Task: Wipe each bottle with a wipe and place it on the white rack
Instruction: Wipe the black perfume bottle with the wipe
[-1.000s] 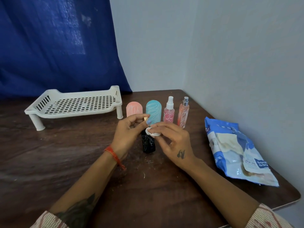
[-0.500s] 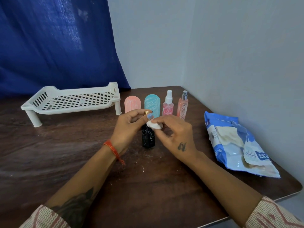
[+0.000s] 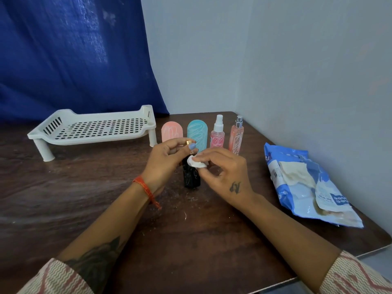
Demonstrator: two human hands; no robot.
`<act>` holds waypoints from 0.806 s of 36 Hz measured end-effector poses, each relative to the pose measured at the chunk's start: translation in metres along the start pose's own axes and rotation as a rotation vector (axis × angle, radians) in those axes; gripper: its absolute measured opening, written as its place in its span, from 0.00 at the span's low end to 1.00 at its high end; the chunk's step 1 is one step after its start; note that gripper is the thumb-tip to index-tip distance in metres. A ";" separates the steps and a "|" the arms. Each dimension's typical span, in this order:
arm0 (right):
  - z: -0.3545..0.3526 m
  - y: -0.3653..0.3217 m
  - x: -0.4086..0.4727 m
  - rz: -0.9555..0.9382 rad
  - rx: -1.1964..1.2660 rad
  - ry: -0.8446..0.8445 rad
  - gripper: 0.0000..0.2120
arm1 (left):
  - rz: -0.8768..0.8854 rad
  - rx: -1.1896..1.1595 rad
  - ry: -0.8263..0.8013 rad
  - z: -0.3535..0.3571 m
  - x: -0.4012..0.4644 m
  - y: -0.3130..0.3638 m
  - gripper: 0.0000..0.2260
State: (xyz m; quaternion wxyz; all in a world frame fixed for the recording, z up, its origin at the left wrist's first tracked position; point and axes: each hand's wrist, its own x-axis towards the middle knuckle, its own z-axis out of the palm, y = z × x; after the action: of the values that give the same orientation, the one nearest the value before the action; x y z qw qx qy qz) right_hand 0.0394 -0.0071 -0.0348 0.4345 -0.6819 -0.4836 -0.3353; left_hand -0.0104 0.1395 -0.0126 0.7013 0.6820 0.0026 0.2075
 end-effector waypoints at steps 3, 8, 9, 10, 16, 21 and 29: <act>0.002 0.001 0.000 0.010 -0.041 -0.008 0.08 | -0.005 0.000 -0.004 -0.001 0.001 0.000 0.07; 0.001 -0.002 0.003 0.002 -0.043 -0.014 0.07 | 0.007 0.028 0.000 -0.001 0.002 -0.001 0.06; 0.001 -0.003 0.002 -0.006 -0.031 -0.022 0.07 | 0.010 0.030 -0.001 -0.001 0.002 0.000 0.07; 0.000 -0.003 0.001 -0.011 -0.019 -0.034 0.07 | 0.011 0.031 -0.002 -0.001 0.001 0.000 0.08; -0.001 0.004 0.000 0.058 -0.055 -0.026 0.06 | 0.005 0.041 -0.008 -0.002 0.001 0.001 0.09; 0.001 0.000 0.003 0.058 -0.045 0.000 0.07 | 0.003 0.062 -0.001 -0.002 0.001 0.001 0.09; 0.000 0.002 -0.002 0.044 -0.026 -0.035 0.08 | 0.007 0.070 0.000 -0.002 0.001 0.001 0.10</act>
State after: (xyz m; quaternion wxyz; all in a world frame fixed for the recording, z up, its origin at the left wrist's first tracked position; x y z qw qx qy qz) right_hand 0.0404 -0.0084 -0.0365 0.4242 -0.7037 -0.4717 -0.3200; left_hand -0.0107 0.1411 -0.0114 0.6761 0.7062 0.0074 0.2099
